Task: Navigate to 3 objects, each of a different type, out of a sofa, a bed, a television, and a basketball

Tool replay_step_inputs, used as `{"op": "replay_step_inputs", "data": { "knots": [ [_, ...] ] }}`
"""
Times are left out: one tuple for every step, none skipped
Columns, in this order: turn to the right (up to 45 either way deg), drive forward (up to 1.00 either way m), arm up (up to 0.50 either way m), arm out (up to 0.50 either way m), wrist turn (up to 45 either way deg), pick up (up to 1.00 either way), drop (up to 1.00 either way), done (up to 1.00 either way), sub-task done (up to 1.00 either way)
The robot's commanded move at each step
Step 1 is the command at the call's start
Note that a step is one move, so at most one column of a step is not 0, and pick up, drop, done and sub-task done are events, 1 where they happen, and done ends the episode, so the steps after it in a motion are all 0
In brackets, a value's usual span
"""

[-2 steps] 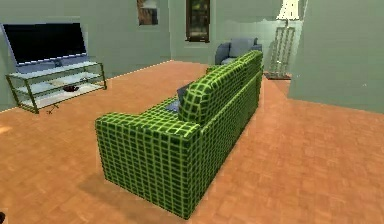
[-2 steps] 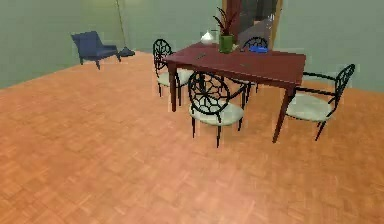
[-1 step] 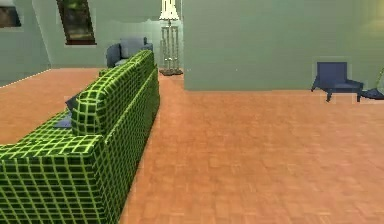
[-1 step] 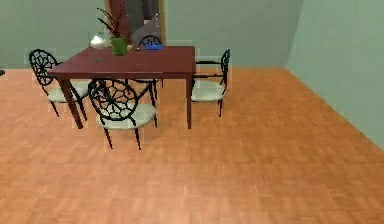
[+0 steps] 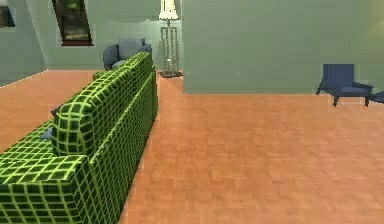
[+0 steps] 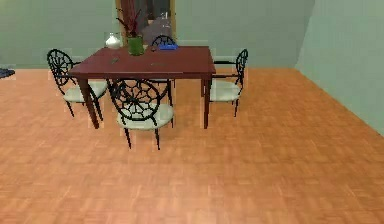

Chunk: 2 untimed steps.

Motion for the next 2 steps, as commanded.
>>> {"op": "replay_step_inputs", "data": {
  "knots": [
    [30.0,0.00,0.00,0.00,0.0,0.00,0.00,0.00,0.00],
    [0.0,0.15,0.00,0.00,0.0,0.00,0.00,0.00,0.00]
  ]
}}
